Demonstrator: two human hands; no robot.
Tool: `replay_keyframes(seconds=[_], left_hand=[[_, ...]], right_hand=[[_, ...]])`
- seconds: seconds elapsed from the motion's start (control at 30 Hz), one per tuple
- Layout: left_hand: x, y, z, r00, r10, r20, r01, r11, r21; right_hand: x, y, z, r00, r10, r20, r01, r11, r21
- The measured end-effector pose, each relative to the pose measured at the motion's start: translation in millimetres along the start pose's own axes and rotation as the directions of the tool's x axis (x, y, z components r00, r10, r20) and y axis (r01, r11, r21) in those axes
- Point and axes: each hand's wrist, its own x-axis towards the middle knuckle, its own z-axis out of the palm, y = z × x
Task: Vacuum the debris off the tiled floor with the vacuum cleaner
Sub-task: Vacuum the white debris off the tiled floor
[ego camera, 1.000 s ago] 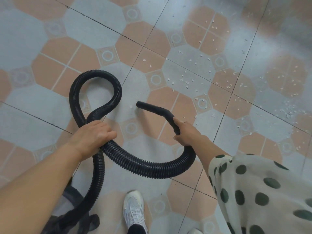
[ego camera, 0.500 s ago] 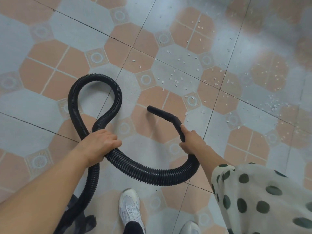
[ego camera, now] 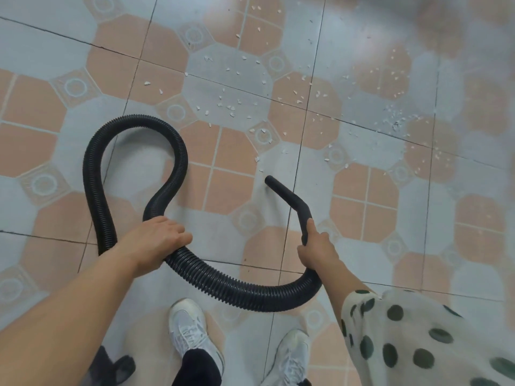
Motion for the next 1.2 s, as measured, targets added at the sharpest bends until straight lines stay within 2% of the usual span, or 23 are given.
replay_keyframes(seconds=[0.13,0.5,0.73,0.93,1.2], left_hand=[[10,9,2,0.998,0.059,0.027,-0.06,0.997,0.038],[8,8,11,1.0,-0.022,0.015,0.022,1.0,-0.013],[20,18,3,1.0,-0.027,0.001,0.027,0.999,-0.025],[36,23,-6,1.0,-0.025,0.018,0.026,0.999,-0.027],[56,10,-16,0.986,-0.126,-0.11,0.129,0.992,0.018]], right_hand=[[10,11,-3,1.0,-0.01,-0.024,0.011,0.999,0.035],[30,-13,-13,0.985,-0.153,-0.079,0.142,0.982,-0.124],[33,8,-22,0.994,-0.039,-0.101,0.03,0.996,-0.081],[58,7,-43,0.989,-0.04,-0.141,0.029,0.997,-0.077],[95,-22,-83,0.982,-0.12,-0.145,0.104,0.989,-0.107]])
